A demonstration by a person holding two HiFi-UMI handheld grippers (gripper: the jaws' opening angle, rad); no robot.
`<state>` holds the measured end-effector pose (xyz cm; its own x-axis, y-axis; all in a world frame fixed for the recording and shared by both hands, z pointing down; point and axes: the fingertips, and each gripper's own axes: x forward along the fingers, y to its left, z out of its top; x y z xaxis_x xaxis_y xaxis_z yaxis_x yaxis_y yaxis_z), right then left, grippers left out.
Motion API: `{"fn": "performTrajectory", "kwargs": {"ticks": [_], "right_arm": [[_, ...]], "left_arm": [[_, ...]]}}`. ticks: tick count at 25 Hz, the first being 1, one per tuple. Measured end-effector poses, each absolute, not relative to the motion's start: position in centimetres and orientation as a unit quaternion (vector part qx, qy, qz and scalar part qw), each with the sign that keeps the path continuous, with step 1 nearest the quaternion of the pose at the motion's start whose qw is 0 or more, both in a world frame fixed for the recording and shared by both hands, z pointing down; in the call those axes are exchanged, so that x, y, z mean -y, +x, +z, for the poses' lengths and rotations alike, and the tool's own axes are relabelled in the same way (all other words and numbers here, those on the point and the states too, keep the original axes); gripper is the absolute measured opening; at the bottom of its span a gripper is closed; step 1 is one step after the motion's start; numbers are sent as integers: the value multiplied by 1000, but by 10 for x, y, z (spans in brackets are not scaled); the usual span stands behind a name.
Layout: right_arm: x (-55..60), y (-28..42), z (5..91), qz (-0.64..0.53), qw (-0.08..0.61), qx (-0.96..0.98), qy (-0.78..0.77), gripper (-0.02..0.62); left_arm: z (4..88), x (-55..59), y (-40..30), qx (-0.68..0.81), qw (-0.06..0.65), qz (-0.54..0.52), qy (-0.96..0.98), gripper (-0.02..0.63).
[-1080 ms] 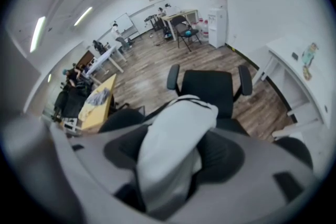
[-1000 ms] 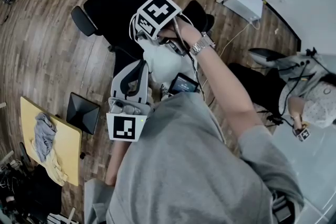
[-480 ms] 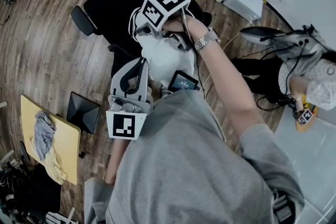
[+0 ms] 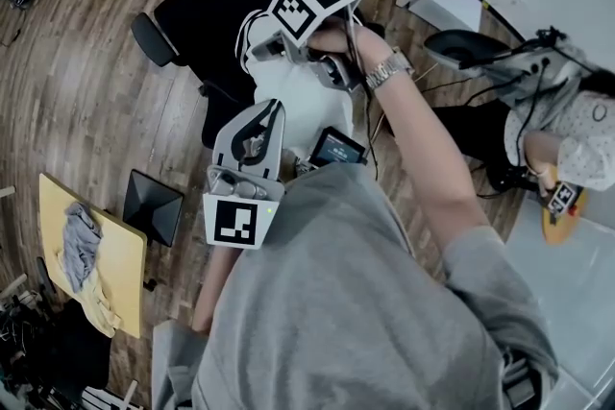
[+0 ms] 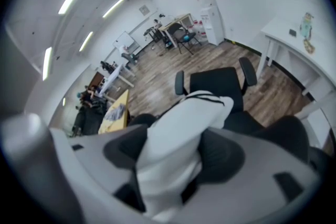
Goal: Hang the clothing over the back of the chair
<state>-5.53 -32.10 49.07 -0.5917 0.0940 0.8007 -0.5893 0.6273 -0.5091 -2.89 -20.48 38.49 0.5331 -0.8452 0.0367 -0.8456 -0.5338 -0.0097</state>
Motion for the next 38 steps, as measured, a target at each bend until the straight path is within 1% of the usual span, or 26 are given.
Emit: {"fn": "performTrajectory", "kwargs": {"ticks": [7, 15, 25, 31, 38], "right_arm": [[313, -45, 502, 404, 443, 787, 147, 288], [334, -21, 492, 387, 451, 782, 188, 288], [336, -17, 459, 399, 395, 803, 199, 288], [340, -10, 447, 380, 376, 816, 220, 288], [326, -15, 450, 361, 361, 835, 204, 282]], "left_arm": [[402, 202, -24, 477, 7, 33, 878, 41], [410, 203, -15, 461, 25, 32, 886, 41], [400, 201, -13, 468, 24, 29, 883, 41], [398, 198, -14, 473, 17, 31, 880, 41], [396, 194, -13, 491, 15, 35, 870, 41]]}}
